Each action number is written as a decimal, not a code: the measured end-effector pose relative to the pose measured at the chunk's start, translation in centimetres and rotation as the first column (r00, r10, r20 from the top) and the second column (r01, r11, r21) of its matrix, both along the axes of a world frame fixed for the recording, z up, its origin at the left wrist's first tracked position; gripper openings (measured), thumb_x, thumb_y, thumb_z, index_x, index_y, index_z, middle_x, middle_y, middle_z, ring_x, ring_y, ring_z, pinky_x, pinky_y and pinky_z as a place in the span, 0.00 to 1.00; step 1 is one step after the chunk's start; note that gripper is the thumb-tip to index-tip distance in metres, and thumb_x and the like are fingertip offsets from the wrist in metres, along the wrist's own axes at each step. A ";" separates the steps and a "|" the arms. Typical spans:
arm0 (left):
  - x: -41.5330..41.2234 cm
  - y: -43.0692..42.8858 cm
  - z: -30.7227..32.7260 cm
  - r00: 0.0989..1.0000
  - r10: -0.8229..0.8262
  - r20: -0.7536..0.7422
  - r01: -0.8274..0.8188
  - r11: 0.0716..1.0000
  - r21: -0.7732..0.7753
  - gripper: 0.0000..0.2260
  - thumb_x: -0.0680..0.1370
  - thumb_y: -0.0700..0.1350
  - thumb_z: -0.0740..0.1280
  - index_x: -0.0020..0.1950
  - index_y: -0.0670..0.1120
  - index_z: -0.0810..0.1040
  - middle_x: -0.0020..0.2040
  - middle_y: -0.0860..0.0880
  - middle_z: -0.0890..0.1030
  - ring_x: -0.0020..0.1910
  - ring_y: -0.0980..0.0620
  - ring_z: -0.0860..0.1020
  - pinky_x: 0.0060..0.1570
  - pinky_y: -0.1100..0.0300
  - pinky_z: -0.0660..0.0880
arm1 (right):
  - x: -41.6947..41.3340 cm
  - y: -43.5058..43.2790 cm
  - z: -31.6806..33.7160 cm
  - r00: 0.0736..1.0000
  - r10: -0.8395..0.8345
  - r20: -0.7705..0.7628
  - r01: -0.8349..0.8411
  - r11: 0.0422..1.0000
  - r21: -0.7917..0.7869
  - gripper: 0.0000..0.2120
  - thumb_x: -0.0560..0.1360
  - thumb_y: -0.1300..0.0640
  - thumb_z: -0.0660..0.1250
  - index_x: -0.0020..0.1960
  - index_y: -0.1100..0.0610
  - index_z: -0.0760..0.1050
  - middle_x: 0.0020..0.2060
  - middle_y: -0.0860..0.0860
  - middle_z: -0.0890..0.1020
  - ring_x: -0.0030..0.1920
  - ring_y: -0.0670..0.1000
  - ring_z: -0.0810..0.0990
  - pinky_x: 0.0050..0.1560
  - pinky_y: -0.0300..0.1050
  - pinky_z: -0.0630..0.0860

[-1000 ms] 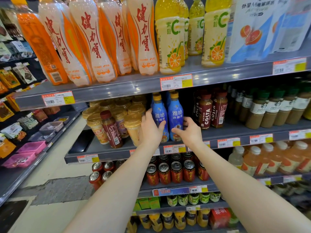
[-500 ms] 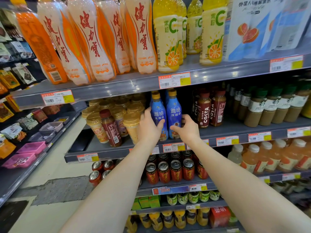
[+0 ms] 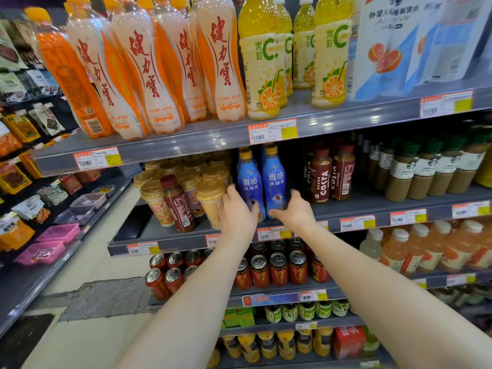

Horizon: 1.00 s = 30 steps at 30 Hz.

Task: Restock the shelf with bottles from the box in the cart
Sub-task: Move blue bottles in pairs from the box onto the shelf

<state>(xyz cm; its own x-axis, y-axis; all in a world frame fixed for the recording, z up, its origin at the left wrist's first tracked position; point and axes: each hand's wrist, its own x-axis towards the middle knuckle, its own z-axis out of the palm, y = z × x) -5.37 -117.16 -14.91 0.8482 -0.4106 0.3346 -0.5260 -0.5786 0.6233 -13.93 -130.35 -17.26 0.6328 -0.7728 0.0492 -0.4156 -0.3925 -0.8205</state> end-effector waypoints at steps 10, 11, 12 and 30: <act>-4.1 2.2 -1.3 0.994 -0.007 0.107 -0.015 0.980 0.198 0.19 0.79 0.51 0.70 0.67 0.46 0.73 0.62 0.45 0.75 0.59 0.43 0.78 0.50 0.49 0.77 | -3.6 -0.2 -0.3 0.994 0.087 -0.066 -0.096 0.986 -0.134 0.37 0.76 0.47 0.71 0.79 0.58 0.60 0.72 0.57 0.72 0.70 0.57 0.72 0.64 0.49 0.72; -4.4 2.3 -1.3 0.992 -0.017 0.123 -0.010 0.976 0.217 0.18 0.79 0.51 0.69 0.66 0.46 0.74 0.60 0.45 0.76 0.58 0.43 0.78 0.49 0.48 0.78 | -4.2 -0.2 -0.3 0.993 0.088 -0.076 -0.098 0.986 -0.138 0.36 0.76 0.48 0.71 0.78 0.57 0.61 0.71 0.57 0.73 0.69 0.57 0.73 0.64 0.49 0.72; -4.8 2.3 -1.3 0.991 -0.034 0.132 0.002 0.972 0.236 0.17 0.80 0.52 0.69 0.65 0.46 0.74 0.59 0.45 0.76 0.57 0.43 0.78 0.48 0.48 0.78 | -4.7 -0.2 -0.3 0.993 0.080 -0.085 -0.091 0.987 -0.136 0.35 0.76 0.48 0.70 0.78 0.56 0.62 0.69 0.57 0.75 0.67 0.57 0.75 0.63 0.49 0.73; -11.7 -0.4 -1.4 0.935 -0.327 0.136 0.260 0.895 0.362 0.15 0.82 0.52 0.64 0.66 0.48 0.73 0.63 0.46 0.75 0.61 0.43 0.76 0.55 0.47 0.75 | -14.7 -2.9 1.9 0.986 -0.161 -0.041 0.155 0.980 -0.128 0.29 0.77 0.50 0.69 0.75 0.55 0.67 0.69 0.55 0.75 0.68 0.57 0.75 0.65 0.51 0.72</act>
